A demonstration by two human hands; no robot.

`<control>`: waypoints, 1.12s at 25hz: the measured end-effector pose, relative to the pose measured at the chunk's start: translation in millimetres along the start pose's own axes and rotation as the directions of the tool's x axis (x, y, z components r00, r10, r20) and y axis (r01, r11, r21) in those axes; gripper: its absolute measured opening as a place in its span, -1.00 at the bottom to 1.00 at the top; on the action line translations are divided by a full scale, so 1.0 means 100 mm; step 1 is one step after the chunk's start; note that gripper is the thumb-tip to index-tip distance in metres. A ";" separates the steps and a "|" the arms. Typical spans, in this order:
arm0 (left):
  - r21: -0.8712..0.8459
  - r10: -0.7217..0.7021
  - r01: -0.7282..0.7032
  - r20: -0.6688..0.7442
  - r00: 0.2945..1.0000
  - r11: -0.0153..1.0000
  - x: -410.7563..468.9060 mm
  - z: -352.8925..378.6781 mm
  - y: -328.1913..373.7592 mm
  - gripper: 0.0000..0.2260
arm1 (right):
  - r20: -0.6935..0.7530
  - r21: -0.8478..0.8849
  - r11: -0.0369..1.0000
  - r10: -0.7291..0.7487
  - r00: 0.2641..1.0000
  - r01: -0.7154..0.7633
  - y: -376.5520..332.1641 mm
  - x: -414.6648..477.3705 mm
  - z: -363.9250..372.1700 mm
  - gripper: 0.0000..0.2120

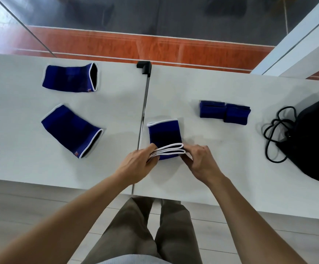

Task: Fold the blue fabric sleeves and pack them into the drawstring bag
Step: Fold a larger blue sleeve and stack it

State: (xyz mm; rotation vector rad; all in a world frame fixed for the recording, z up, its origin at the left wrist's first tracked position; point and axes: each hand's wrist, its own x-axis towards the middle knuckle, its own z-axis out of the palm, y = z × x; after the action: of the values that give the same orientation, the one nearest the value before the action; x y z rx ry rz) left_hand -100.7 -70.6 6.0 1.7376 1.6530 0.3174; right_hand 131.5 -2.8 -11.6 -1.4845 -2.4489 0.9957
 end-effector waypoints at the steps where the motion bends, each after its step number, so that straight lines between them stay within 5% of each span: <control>1: -0.043 -0.059 0.059 -0.004 0.998 0.997 0.05 -0.05 0.02 -0.85 | -0.018 0.051 0.998 0.039 0.999 -0.038 0.00 0.01 0.04 -0.78; 5: -0.196 -0.325 0.316 -0.014 0.946 0.928 0.24 -0.14 0.00 -0.85 | -0.026 0.198 0.960 0.206 0.978 -0.197 -0.08 0.17 0.05 -0.78; 7: -0.235 -0.420 0.402 -0.031 0.907 0.885 0.34 -0.13 -0.07 -0.89 | -0.051 0.120 0.972 0.209 0.977 -0.202 -0.15 0.26 0.06 -0.77; 17: -0.264 -0.537 0.485 -0.181 0.824 0.834 0.72 0.01 -0.10 -0.69 | -0.083 -0.098 0.921 0.369 0.926 -0.376 -0.21 0.57 0.19 -0.68; 21: -0.257 -0.642 0.590 -0.247 0.726 0.766 0.85 0.02 -0.03 -0.66 | -0.063 -0.180 0.865 0.464 0.883 -0.468 -0.26 0.71 0.19 -0.64; 23: -0.204 -0.549 0.514 -0.417 0.724 0.833 0.81 0.02 0.02 -0.70 | -0.080 -0.188 0.848 0.489 0.868 -0.495 -0.27 0.74 0.17 -0.63; 25: 0.085 -0.195 0.302 -0.593 0.781 0.950 0.71 0.12 0.01 -0.75 | -0.102 -0.202 0.838 0.498 0.861 -0.508 -0.28 0.74 0.17 -0.63; 27: 0.370 0.096 0.119 -0.515 0.852 0.921 0.57 0.31 -0.05 -0.70 | -0.140 -0.200 0.835 0.494 0.858 -0.513 -0.27 0.74 0.20 -0.66; 28: 0.434 0.132 0.078 -0.434 0.891 0.898 0.51 0.39 -0.09 -0.64 | -0.181 -0.188 0.840 0.479 0.859 -0.508 -0.27 0.73 0.21 -0.69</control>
State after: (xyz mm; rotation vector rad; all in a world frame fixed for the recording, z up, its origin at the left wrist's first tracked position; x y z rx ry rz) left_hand -76.1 -35.0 -42.7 2.1423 2.1709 0.4100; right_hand 65.3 38.8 -29.4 -2.2626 -2.1892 0.6571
